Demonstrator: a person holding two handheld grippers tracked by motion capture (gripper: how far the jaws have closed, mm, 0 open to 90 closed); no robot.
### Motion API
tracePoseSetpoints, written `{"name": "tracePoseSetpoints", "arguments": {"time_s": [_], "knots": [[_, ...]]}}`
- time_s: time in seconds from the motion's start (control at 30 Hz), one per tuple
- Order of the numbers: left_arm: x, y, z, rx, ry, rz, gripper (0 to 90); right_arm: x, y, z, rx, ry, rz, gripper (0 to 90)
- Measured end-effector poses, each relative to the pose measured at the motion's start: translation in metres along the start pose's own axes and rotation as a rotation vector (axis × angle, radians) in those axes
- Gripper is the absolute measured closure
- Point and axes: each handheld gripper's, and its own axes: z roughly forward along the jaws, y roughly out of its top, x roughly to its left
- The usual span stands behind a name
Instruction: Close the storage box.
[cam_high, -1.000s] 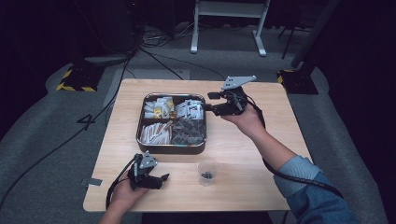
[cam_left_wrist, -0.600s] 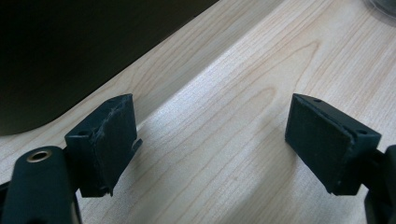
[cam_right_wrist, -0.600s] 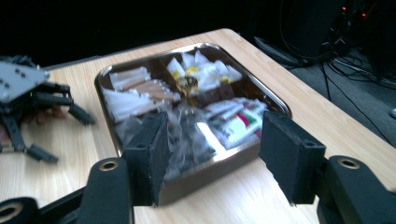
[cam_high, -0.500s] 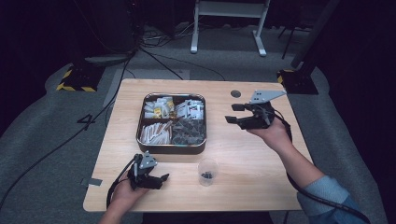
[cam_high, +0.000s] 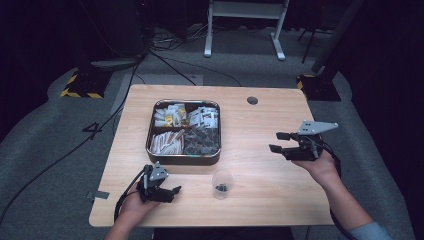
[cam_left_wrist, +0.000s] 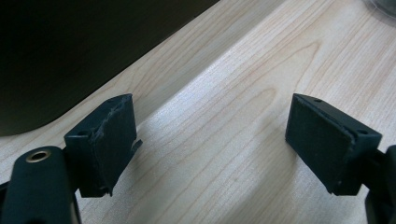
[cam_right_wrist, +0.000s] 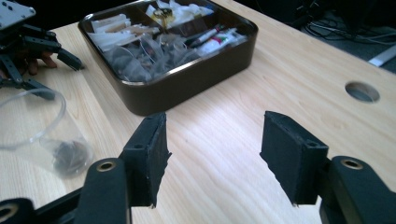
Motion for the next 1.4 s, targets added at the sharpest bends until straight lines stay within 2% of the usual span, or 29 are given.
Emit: {"name": "tracePoseSetpoints", "arguments": {"time_s": [0.13, 0.23, 0.3, 0.33, 0.4, 0.5, 0.6, 0.63, 0.73, 0.87, 0.93, 1.1, 1.13, 1.2, 1.27, 1.4], "knots": [[0.0, 0.0, 0.0, 0.0, -0.001, 0.0, 16.7, -0.004, -0.025, -0.009, -0.029, 0.003, 0.056, 37.9], [0.0, 0.0, 0.0, 0.0, 0.0, -0.001, 16.6, -0.007, -0.047, -0.015, -0.099, -0.01, 0.095, 39.9], [0.0, 0.0, 0.0, 0.001, 0.001, -0.001, 16.5, -0.012, -0.053, -0.015, -0.038, -0.019, 0.122, 40.2], [0.0, 0.0, 0.0, 0.001, 0.001, -0.001, 16.4, -0.013, -0.057, -0.016, -0.039, -0.042, 0.117, 39.8], [0.0, 0.0, 0.0, 0.001, 0.001, -0.001, 16.4, -0.015, -0.065, -0.017, -0.052, -0.034, 0.137, 39.3], [0.0, 0.0, 0.0, 0.001, 0.001, -0.001, 16.4, -0.017, -0.079, -0.014, -0.011, -0.04, 0.156, 37.8], [0.0, 0.001, 0.0, 0.002, -0.001, -0.001, 16.3, -0.021, -0.091, -0.011, 0.011, -0.021, 0.216, 36.8], [0.0, 0.001, 0.001, 0.003, -0.001, 0.0, 16.2, -0.022, -0.095, -0.01, 0.018, -0.026, 0.22, 36.7], [0.0, 0.001, 0.001, 0.002, -0.001, -0.002, 16.1, -0.023, -0.105, -0.008, 0.053, -0.069, 0.199, 36.4], [0.0, 0.001, 0.001, 0.001, -0.001, -0.003, 16.0, -0.02, -0.115, -0.002, 0.14, -0.135, 0.105, 36.2], [0.0, 0.001, 0.001, 0.003, -0.002, -0.003, 15.9, -0.019, -0.119, 0.001, 0.159, -0.141, 0.08, 35.4], [0.0, 0.002, 0.002, 0.003, -0.004, 0.0, 15.7, -0.02, -0.126, 0.008, 0.2, -0.148, 0.108, 31.9], [0.0, 0.002, 0.002, 0.002, -0.005, -0.001, 15.7, -0.02, -0.128, 0.01, 0.208, -0.152, 0.106, 29.0], [0.0, 0.002, 0.002, 0.004, -0.004, 0.001, 15.7, -0.02, -0.13, 0.012, 0.196, -0.153, 0.079, 22.1], [0.0, 0.002, 0.002, 0.003, -0.004, 0.002, 15.8, -0.02, -0.132, 0.015, 0.183, -0.15, 0.074, 15.2], [0.0, 0.002, 0.002, 0.003, -0.001, -0.003, 15.7, -0.019, -0.131, 0.018, 0.186, -0.155, 0.079, 12.6]]}}
